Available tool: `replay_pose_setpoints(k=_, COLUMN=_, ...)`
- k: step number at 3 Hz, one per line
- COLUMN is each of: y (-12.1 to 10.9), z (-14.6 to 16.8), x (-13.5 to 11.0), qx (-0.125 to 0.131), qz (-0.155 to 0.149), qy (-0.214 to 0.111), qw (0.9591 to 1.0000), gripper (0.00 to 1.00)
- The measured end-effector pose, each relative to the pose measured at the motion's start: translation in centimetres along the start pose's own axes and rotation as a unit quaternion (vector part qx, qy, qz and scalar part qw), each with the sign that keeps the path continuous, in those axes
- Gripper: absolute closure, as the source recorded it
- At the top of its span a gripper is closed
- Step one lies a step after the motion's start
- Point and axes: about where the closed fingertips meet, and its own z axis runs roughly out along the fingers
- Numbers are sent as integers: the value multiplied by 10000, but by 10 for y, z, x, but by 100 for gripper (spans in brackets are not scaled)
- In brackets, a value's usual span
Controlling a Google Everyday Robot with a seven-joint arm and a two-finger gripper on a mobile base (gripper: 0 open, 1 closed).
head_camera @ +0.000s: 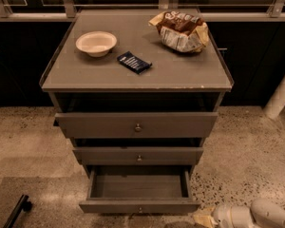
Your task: Close bottom drawer
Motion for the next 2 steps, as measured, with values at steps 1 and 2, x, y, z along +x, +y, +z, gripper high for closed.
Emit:
replay_pose_setpoints(k=1, y=-33, z=20, x=-5, qx=-33, qz=230, qy=-4, qw=9997, gripper=100)
replay_pose_setpoints(k=2, y=-65, z=42, x=-6, qx=-81, qz=452, qy=-15, qw=9989, gripper=100)
